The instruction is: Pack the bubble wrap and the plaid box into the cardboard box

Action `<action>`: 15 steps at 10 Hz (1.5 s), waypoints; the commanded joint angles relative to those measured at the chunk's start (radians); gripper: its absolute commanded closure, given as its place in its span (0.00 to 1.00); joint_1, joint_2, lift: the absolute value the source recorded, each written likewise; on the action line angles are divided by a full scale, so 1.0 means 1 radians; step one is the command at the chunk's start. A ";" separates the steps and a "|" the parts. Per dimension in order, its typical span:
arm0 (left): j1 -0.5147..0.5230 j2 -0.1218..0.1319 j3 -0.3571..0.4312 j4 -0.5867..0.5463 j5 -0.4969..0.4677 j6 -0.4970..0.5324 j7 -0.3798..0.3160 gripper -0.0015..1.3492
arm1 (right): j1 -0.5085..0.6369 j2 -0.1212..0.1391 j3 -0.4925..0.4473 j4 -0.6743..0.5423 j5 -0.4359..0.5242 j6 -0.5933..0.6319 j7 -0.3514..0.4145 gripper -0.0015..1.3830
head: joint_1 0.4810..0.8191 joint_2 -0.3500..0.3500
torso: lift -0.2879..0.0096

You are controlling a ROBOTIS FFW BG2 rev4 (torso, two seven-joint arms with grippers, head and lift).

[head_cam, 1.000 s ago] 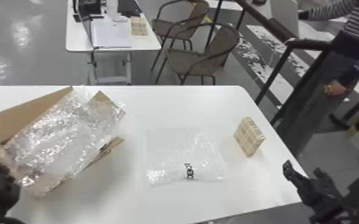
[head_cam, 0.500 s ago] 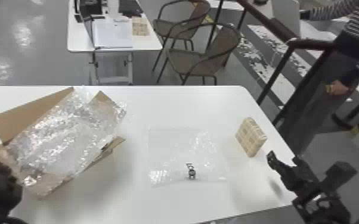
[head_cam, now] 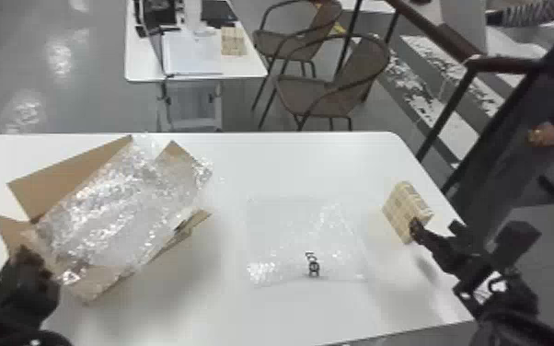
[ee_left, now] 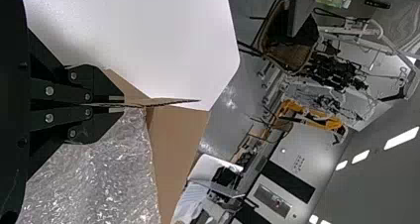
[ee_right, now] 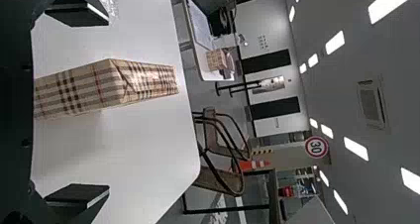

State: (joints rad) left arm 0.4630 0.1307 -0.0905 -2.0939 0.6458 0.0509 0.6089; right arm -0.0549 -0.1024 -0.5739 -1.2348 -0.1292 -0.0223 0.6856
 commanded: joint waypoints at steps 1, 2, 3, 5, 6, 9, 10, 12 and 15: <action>0.002 0.000 0.000 0.000 0.000 -0.005 0.000 0.90 | -0.029 -0.008 0.014 0.049 0.017 -0.016 0.000 0.10 | 0.63 0.24 | 0.62; 0.002 -0.002 0.000 0.002 -0.002 -0.005 0.000 0.90 | -0.040 -0.008 0.016 0.069 0.029 -0.024 -0.001 0.17 | 0.63 0.25 | 0.62; 0.003 -0.003 0.002 0.000 -0.002 -0.005 0.000 0.90 | -0.048 -0.007 0.020 0.084 0.037 -0.025 -0.017 0.30 | 0.63 0.26 | 0.62; 0.005 -0.003 0.003 0.000 -0.003 -0.008 0.000 0.90 | -0.046 -0.007 0.032 0.089 0.034 -0.025 -0.046 0.55 | 0.63 0.26 | 0.62; 0.006 -0.003 0.003 0.000 -0.003 -0.009 0.000 0.90 | -0.042 -0.002 0.032 0.084 0.029 -0.021 -0.052 0.59 | 0.63 0.26 | 0.62; 0.008 -0.003 0.003 0.000 -0.003 -0.013 -0.001 0.90 | -0.028 0.006 0.032 0.061 0.017 -0.011 -0.070 0.75 | 0.63 0.26 | 0.62; 0.008 -0.003 0.003 0.000 -0.003 -0.013 -0.003 0.90 | -0.008 0.007 0.048 0.011 -0.007 0.009 -0.072 0.75 | 0.63 0.26 | 0.62; 0.008 -0.005 0.003 0.000 -0.003 -0.014 -0.003 0.90 | 0.040 0.015 0.082 -0.218 -0.036 0.154 -0.077 0.75 | 0.63 0.28 | 0.62; 0.003 -0.003 -0.002 0.000 -0.003 -0.006 -0.003 0.90 | -0.014 -0.030 0.252 -0.485 -0.148 0.466 -0.077 0.75 | 0.63 0.36 | 0.62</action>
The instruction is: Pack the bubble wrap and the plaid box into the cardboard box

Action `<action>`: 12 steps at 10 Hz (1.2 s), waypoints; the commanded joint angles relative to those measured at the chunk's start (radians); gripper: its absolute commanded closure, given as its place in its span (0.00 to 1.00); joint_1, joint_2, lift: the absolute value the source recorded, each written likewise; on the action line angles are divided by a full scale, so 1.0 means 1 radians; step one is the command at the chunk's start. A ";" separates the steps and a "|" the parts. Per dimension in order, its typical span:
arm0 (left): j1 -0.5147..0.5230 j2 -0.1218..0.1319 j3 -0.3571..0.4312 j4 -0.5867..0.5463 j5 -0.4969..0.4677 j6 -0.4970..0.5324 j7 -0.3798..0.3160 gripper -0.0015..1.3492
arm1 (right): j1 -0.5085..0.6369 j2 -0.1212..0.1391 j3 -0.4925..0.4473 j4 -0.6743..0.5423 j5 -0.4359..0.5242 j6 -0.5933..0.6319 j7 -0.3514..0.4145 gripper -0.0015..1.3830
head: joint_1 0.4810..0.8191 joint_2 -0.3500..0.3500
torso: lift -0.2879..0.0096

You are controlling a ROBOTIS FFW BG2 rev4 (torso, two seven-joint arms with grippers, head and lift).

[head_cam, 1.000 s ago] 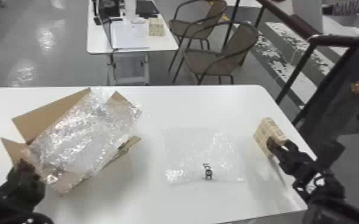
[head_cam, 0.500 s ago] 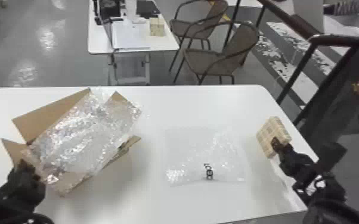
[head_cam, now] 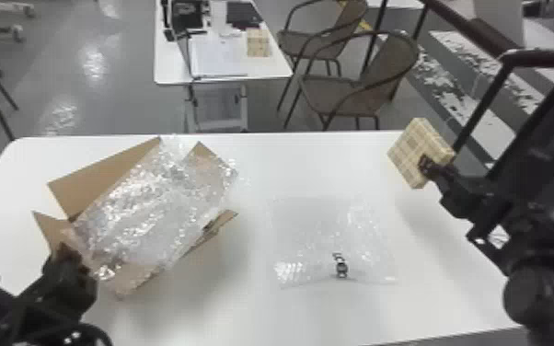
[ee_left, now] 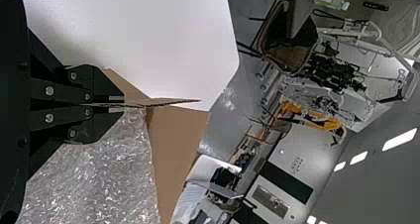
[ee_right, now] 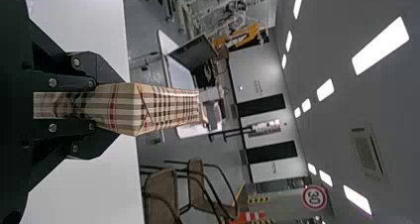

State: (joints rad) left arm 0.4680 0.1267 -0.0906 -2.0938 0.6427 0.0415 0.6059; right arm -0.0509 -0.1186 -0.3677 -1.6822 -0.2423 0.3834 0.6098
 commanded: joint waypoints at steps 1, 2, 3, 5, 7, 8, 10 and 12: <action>-0.006 0.001 -0.001 0.000 0.000 0.006 0.000 0.90 | -0.060 -0.030 0.118 -0.040 -0.114 0.114 0.001 0.75 | 0.63 0.43 | 0.62; -0.009 0.001 -0.003 0.001 0.000 0.011 0.000 0.90 | -0.106 -0.039 0.194 -0.028 -0.160 0.137 0.007 0.75 | 0.63 0.47 | 0.62; -0.011 0.001 -0.003 0.000 0.000 0.014 0.000 0.90 | -0.156 -0.046 0.280 0.003 -0.204 0.143 0.022 0.75 | 0.63 0.55 | 0.62; -0.015 0.001 -0.005 0.001 -0.002 0.026 0.000 0.90 | -0.267 -0.047 0.443 0.075 -0.253 0.144 0.047 0.75 | 0.63 0.71 | 0.62; -0.023 0.001 -0.006 0.001 -0.003 0.038 0.000 0.90 | -0.386 -0.038 0.622 0.197 -0.319 0.143 0.085 0.75 | 0.63 0.81 | 0.62; -0.028 0.001 -0.008 0.001 -0.005 0.041 0.000 0.90 | -0.432 -0.021 0.698 0.266 -0.354 0.143 0.113 0.75 | 0.62 0.88 | 0.62; -0.031 0.001 -0.009 0.003 -0.006 0.046 0.000 0.90 | -0.461 0.002 0.779 0.309 -0.390 0.147 0.122 0.75 | 0.63 1.00 | 0.62; -0.031 -0.001 -0.009 0.003 -0.008 0.046 0.000 0.90 | -0.465 0.000 0.796 0.309 -0.391 0.158 0.110 0.75 | 0.63 1.00 | 0.62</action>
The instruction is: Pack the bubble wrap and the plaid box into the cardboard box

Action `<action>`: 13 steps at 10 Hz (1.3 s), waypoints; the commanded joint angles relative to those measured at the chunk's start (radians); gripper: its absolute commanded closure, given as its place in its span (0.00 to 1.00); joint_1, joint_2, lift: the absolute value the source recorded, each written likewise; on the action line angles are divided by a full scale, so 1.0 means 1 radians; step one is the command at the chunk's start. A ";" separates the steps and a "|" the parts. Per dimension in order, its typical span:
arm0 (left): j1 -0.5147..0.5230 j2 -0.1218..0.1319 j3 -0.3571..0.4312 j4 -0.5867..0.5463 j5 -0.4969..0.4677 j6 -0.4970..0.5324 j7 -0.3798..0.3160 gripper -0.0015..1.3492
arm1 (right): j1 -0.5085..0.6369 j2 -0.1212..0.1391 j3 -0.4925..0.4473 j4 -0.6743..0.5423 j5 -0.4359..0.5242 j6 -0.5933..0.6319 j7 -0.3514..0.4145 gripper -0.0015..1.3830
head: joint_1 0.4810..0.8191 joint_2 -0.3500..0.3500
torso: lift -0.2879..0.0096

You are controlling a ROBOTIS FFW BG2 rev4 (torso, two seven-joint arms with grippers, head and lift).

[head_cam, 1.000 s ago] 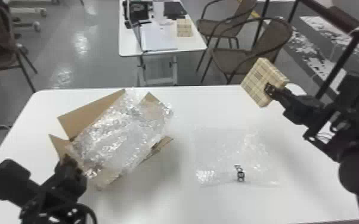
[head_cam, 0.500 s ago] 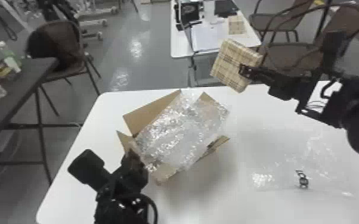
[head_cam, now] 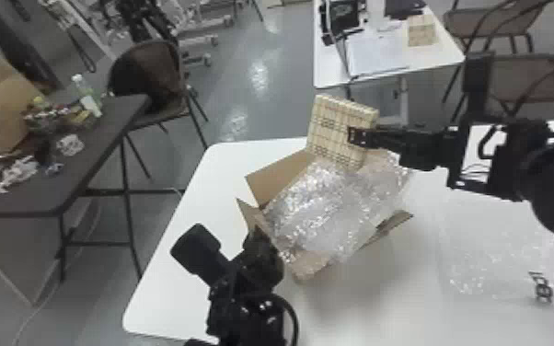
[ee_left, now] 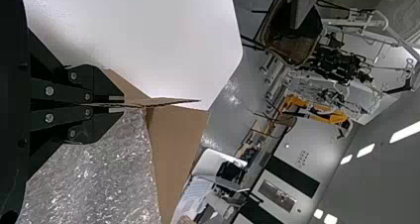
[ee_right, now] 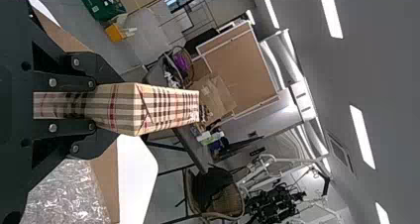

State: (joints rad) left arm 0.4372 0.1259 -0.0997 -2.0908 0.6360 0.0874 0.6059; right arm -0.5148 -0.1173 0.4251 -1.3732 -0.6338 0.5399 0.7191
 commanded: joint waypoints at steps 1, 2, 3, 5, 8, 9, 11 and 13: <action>0.000 0.001 0.000 0.000 -0.001 0.000 0.000 0.90 | 0.001 -0.001 0.003 0.002 0.000 0.005 -0.003 0.75 | 0.63 1.00 | 0.62; 0.002 0.001 0.000 0.000 -0.001 0.000 0.000 0.90 | 0.001 -0.001 0.003 -0.001 0.002 0.014 -0.004 0.75 | 0.63 1.00 | 0.62; 0.002 0.001 0.000 0.000 -0.001 0.000 0.000 0.90 | 0.001 -0.001 0.003 -0.009 0.003 0.035 -0.010 0.75 | 0.63 1.00 | 0.62; 0.002 0.001 0.002 0.000 -0.001 -0.003 0.000 0.90 | 0.001 -0.001 0.003 -0.029 -0.021 0.094 -0.024 0.62 | 0.63 1.00 | 0.62; 0.003 0.001 0.003 0.000 -0.002 -0.005 0.000 0.90 | 0.016 -0.007 -0.022 -0.110 -0.040 0.178 -0.073 0.19 | 0.63 1.00 | 0.62; 0.000 0.003 0.006 0.002 -0.002 -0.005 0.000 0.90 | 0.033 -0.007 -0.065 -0.144 -0.006 0.176 -0.084 0.09 | 0.63 1.00 | 0.62; -0.008 0.003 0.006 0.015 0.005 -0.014 0.000 0.90 | 0.153 -0.007 -0.200 -0.225 0.094 -0.044 -0.141 0.08 | 0.63 1.00 | 0.62; -0.023 0.003 0.008 0.040 0.028 -0.028 -0.005 0.90 | 0.305 0.019 -0.348 -0.257 0.095 -0.189 -0.198 0.08 | 0.59 0.91 | 0.62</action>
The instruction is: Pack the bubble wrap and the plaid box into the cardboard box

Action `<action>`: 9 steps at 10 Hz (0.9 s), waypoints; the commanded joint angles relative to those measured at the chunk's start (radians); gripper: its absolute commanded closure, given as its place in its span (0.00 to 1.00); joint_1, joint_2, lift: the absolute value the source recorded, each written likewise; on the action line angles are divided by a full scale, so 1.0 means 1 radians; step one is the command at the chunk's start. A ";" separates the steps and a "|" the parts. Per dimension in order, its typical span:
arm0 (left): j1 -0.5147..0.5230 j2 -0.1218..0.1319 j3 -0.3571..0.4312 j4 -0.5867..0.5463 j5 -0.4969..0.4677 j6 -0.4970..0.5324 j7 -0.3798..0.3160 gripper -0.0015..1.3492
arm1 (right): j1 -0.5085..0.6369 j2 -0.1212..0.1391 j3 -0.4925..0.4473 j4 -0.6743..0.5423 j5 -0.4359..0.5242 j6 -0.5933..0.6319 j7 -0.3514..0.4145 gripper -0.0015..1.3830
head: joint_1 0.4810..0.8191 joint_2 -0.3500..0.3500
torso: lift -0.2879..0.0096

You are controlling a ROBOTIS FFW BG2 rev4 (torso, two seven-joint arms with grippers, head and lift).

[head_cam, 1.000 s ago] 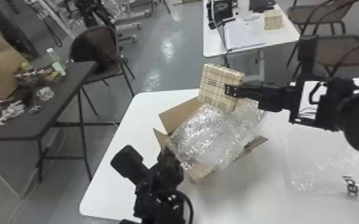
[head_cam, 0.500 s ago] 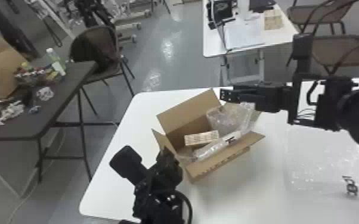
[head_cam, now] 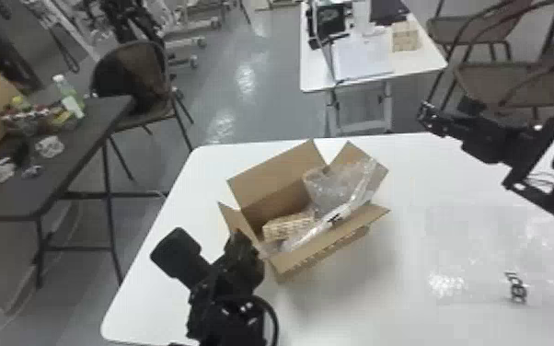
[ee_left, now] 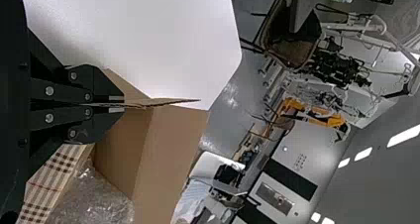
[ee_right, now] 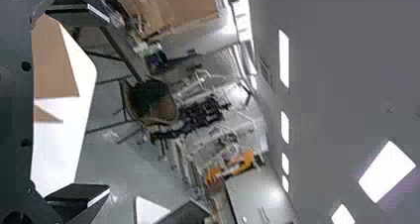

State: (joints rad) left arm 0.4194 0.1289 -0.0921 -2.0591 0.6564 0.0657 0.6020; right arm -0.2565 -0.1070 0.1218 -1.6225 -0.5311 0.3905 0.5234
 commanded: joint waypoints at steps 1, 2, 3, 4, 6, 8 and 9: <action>-0.013 0.000 0.000 0.019 0.037 -0.007 -0.005 0.90 | 0.102 0.021 -0.097 -0.030 0.000 -0.055 -0.005 0.08 | 0.62 0.84 | 0.62; -0.024 0.000 0.003 0.028 0.058 -0.003 -0.005 0.90 | 0.149 0.021 -0.128 -0.051 0.011 -0.055 -0.008 0.08 | 0.63 0.81 | 0.62; -0.033 -0.008 0.014 0.033 0.078 0.006 -0.004 0.90 | 0.188 0.020 -0.140 -0.059 0.005 -0.048 -0.010 0.08 | 0.63 0.77 | 0.62; -0.048 -0.025 0.026 0.050 0.089 -0.012 -0.002 0.90 | 0.217 0.018 -0.142 -0.062 0.000 -0.045 -0.010 0.08 | 0.63 0.74 | 0.62; -0.079 -0.046 0.043 0.093 0.118 -0.052 -0.002 0.90 | 0.266 0.016 -0.142 -0.076 0.033 -0.078 0.007 0.08 | 0.63 0.75 | 0.62; -0.080 -0.051 0.051 0.132 0.138 -0.119 -0.002 0.90 | 0.361 0.015 -0.143 -0.065 0.120 -0.295 -0.013 0.08 | 0.63 0.76 | 0.62; -0.079 -0.057 0.063 0.148 0.112 -0.150 0.001 0.90 | 0.411 0.016 -0.142 -0.053 0.157 -0.371 -0.059 0.08 | 0.63 0.75 | 0.62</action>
State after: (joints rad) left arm 0.3388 0.0759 -0.0365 -1.9211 0.7824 -0.0658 0.6036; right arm 0.1223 -0.0916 -0.0201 -1.6833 -0.3986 0.0735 0.4715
